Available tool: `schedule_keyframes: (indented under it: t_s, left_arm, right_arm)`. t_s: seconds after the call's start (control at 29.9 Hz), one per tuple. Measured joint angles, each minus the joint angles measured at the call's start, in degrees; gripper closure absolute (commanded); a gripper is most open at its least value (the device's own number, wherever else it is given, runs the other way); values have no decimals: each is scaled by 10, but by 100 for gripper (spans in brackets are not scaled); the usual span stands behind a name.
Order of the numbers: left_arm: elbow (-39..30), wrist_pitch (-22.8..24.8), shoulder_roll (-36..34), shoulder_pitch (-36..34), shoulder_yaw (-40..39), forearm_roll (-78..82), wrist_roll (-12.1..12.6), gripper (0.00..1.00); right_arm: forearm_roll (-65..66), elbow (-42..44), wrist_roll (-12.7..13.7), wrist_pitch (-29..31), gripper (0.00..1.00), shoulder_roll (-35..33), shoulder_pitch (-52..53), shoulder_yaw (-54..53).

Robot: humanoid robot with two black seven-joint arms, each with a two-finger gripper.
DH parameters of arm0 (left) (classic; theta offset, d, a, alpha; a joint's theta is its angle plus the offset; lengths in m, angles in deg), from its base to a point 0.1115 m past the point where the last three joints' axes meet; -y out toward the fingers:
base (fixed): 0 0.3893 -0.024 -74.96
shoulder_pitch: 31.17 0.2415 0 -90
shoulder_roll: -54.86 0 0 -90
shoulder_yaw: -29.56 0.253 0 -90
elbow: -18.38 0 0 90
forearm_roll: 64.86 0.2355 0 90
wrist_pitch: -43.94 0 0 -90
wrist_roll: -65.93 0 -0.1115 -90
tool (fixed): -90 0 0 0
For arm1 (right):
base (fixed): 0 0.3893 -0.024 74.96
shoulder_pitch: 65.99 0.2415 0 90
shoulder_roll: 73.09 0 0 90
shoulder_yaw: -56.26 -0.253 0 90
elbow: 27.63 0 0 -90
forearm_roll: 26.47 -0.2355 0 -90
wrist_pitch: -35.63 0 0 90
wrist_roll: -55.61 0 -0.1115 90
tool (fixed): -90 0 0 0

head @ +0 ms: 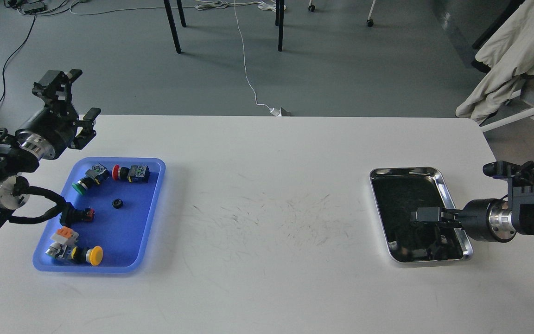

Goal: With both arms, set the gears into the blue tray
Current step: 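Grasp another small black part in the metal tray with the right gripper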

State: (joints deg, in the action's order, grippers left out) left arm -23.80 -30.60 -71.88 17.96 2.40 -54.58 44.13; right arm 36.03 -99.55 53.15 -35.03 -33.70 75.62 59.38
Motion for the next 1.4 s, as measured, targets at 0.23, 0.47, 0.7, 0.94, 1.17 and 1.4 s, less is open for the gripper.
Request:
schedule_keyframes:
  t_s: [0.23, 0.47, 0.7, 0.94, 1.17, 1.4]
  left_arm:
    - [0, -1, -1, 0, 0, 0, 0, 1]
    - [0, -1, -2, 3, 0, 0, 0, 0]
    - [0, -1, -1, 4, 0, 0, 0, 1]
    - [-1, 0, -5, 4, -1, 0, 0, 1]
    - [-1, 1, -9, 4, -2, 0, -1, 1]
    - [-2, 1, -10, 4, -3, 0, -1, 0]
  right_arm:
    - [-3, 0, 0, 1, 41, 17, 43, 51]
    - [-3, -1, -1, 7, 49, 19, 87, 106]
    - [-3, 11, -2, 8, 51, 40, 111, 140]
    - [-4, 41, -2, 9, 58, 70, 113, 150]
    - [-5, 52, -9, 9, 78, 83, 114, 167]
    - [-4, 52, -15, 22, 98, 83, 123, 171]
